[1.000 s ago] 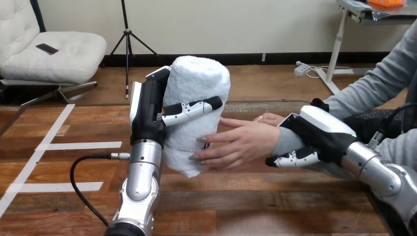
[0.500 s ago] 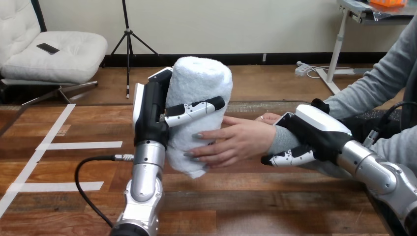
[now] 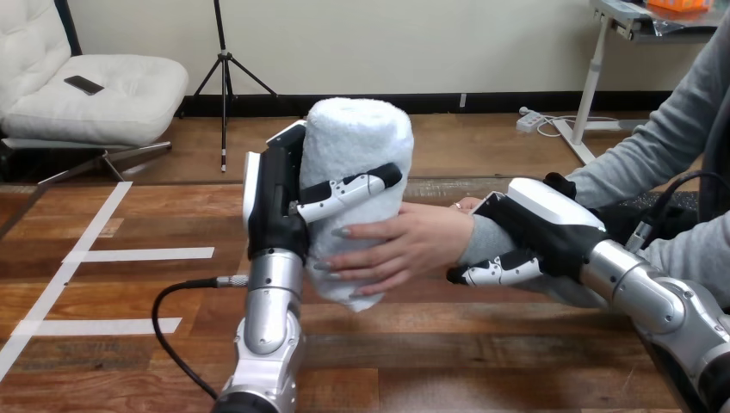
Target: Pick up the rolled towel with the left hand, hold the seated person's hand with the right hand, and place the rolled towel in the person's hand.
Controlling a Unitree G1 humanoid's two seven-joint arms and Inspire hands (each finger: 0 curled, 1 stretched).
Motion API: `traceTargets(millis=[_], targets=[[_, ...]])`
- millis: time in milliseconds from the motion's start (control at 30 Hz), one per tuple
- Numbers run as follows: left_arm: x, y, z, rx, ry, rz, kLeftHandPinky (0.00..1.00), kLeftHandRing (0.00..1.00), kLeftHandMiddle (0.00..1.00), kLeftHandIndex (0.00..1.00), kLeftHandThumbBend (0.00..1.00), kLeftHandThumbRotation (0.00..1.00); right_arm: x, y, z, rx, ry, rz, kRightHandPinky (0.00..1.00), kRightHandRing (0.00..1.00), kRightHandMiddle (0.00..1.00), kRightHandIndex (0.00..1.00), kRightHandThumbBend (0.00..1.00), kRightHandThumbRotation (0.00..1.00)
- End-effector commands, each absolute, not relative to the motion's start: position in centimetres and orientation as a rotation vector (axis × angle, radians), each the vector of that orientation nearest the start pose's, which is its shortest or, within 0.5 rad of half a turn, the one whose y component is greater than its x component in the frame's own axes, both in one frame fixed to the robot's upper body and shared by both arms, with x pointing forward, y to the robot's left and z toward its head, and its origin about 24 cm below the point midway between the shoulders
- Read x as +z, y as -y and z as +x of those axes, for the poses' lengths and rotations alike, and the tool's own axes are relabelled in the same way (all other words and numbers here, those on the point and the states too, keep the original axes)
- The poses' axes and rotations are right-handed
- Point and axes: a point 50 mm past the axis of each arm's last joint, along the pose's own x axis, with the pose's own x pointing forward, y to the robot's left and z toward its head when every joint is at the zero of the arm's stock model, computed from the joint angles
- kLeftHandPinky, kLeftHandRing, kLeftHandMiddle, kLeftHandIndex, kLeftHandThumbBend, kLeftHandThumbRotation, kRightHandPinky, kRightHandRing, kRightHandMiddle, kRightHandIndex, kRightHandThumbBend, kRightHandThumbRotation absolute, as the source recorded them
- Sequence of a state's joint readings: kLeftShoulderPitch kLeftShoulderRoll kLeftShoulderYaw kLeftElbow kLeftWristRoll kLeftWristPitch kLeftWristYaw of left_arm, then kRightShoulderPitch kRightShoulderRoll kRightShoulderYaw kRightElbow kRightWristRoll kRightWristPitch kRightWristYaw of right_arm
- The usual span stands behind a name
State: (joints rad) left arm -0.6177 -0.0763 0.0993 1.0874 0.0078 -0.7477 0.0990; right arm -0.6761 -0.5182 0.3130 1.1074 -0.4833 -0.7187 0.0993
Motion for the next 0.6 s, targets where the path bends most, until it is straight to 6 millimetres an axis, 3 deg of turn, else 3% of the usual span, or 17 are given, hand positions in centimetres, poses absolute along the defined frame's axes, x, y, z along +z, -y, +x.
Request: traceTargets(millis=[0,567], targets=[[8.4,-8.1,35.2,-0.062,0.374,-0.142,0.35,0.37,0.40,0.41,0.74,0.00,9.9,19.1,36.3,0.496,0.290,-1.036,0.13,0.17,0.22,0.23,0.57,0.35],[8.2,-6.2,35.0,-0.074,0.345,-0.200,0.36,0.38,0.40,0.42,0.74,0.00,9.8,19.0,36.2,0.502,0.288,-1.030,0.13,0.17,0.22,0.23,0.57,0.36]])
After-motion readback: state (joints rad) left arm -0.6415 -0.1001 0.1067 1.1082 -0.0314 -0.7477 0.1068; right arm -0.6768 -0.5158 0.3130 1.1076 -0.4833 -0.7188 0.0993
